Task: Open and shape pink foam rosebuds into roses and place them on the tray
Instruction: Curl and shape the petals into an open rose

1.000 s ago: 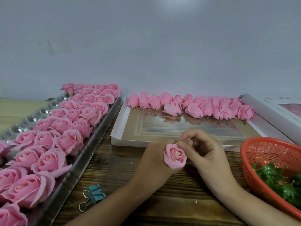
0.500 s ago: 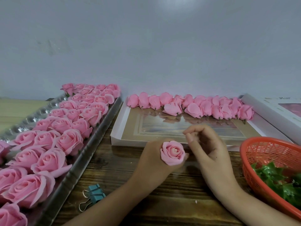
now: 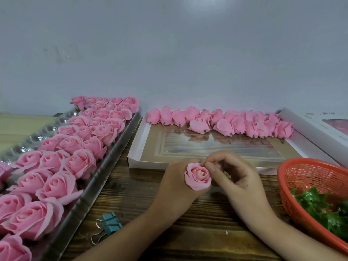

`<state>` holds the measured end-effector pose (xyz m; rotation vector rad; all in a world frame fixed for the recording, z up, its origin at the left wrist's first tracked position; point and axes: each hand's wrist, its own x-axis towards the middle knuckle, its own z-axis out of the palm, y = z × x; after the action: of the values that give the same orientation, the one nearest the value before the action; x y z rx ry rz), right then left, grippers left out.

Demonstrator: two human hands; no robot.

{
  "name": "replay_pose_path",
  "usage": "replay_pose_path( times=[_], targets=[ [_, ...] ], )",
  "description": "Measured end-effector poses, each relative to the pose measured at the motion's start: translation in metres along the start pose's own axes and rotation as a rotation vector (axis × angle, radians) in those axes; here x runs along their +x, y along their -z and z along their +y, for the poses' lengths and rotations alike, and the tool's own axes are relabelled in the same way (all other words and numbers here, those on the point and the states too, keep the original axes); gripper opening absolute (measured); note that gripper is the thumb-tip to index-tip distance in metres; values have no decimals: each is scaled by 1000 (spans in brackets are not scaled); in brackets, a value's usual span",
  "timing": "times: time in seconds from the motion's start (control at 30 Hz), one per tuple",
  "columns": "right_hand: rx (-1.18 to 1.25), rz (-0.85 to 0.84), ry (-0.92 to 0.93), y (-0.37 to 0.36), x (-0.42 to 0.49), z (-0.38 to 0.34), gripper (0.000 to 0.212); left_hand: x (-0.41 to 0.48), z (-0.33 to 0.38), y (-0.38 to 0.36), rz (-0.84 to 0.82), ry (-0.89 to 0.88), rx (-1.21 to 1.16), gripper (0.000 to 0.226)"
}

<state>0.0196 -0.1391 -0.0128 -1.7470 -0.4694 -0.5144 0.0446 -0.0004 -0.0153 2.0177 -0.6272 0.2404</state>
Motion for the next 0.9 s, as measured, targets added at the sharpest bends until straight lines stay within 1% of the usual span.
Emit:
replay_pose_path(
  times=[0.07,0.13,0.23,0.3,0.4,0.5,0.53,0.63,0.7,0.77,0.83,0.9],
  targets=[
    [7,-11,-8,1,0,1,10,0,-1,0,-33,45,-24,17],
    [12,-11,-3,1,0,1,9,0,0,1,-37,53,-59,19],
    [60,-4,-5,0,0,2,7,0,2,2,-24,-6,-44,25],
    [80,3,-18,0,1,4,7,0,3,1,-3,-34,-36,21],
    [62,7,-31,0,0,6,6,0,1,0,2,-24,-15,19],
    [2,3,-12,1,0,7,6,0,1,0,-1,-32,-3,29],
    [-23,-2,1,1,0,7,5,0,2,1,1,-33,-4,29],
    [-46,-4,30,1,-1,6,4,1,4,2,-25,-20,-22,11],
    [-32,-9,35,1,-1,5,4,1,5,3,-24,-14,-27,9],
    [-12,-18,29,1,-2,4,5,1,5,2,-18,-10,-23,13],
    [7,-28,27,0,-1,3,7,2,7,1,-52,14,-12,10],
    [46,-44,19,0,-1,3,7,1,7,1,-50,-17,-21,10]
  ],
)
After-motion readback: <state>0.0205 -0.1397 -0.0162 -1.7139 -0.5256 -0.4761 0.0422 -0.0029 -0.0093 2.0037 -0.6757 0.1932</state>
